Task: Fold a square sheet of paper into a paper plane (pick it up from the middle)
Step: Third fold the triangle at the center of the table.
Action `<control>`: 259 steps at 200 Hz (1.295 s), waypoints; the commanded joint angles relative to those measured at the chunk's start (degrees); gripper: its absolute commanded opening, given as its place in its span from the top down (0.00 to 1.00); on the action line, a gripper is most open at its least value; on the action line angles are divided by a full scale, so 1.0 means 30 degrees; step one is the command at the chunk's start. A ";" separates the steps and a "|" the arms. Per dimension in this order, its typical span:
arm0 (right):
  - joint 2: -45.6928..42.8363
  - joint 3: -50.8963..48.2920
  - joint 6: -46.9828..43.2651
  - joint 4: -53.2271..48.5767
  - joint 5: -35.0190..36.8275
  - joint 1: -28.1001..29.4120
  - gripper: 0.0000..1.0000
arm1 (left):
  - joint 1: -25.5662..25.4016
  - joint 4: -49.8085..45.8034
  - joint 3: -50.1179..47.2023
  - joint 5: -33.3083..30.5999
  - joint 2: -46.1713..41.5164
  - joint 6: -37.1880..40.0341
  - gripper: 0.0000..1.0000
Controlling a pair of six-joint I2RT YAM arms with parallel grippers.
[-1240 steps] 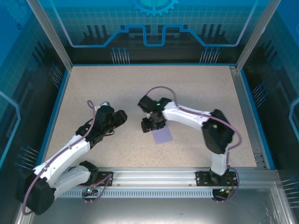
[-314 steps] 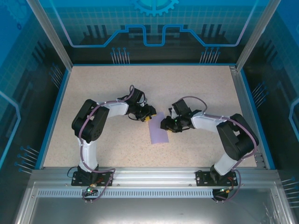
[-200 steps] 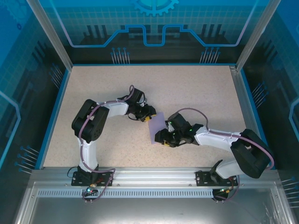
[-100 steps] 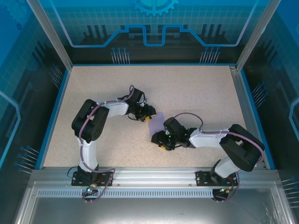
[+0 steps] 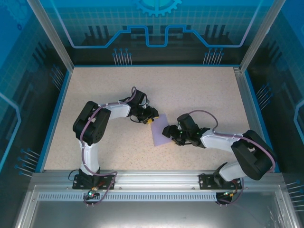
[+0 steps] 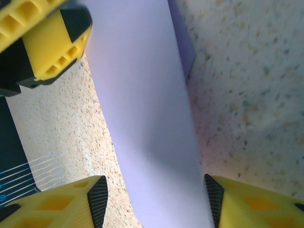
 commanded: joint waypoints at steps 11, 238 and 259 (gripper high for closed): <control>0.0264 0.0740 -0.2035 -0.0176 -0.1514 -0.0965 0.42 | 0.0143 -0.0661 -0.0348 0.0333 0.0300 0.0461 0.57; 0.6465 0.4224 -0.3927 0.1949 -0.6191 -0.3721 0.90 | 0.0012 -0.0160 -0.3269 0.0079 -0.5888 0.3322 0.47; 0.6009 0.3577 -0.2484 0.2726 -0.4587 -0.3148 0.90 | -0.0233 -0.0269 -0.3979 -0.0152 -0.6953 0.4087 0.46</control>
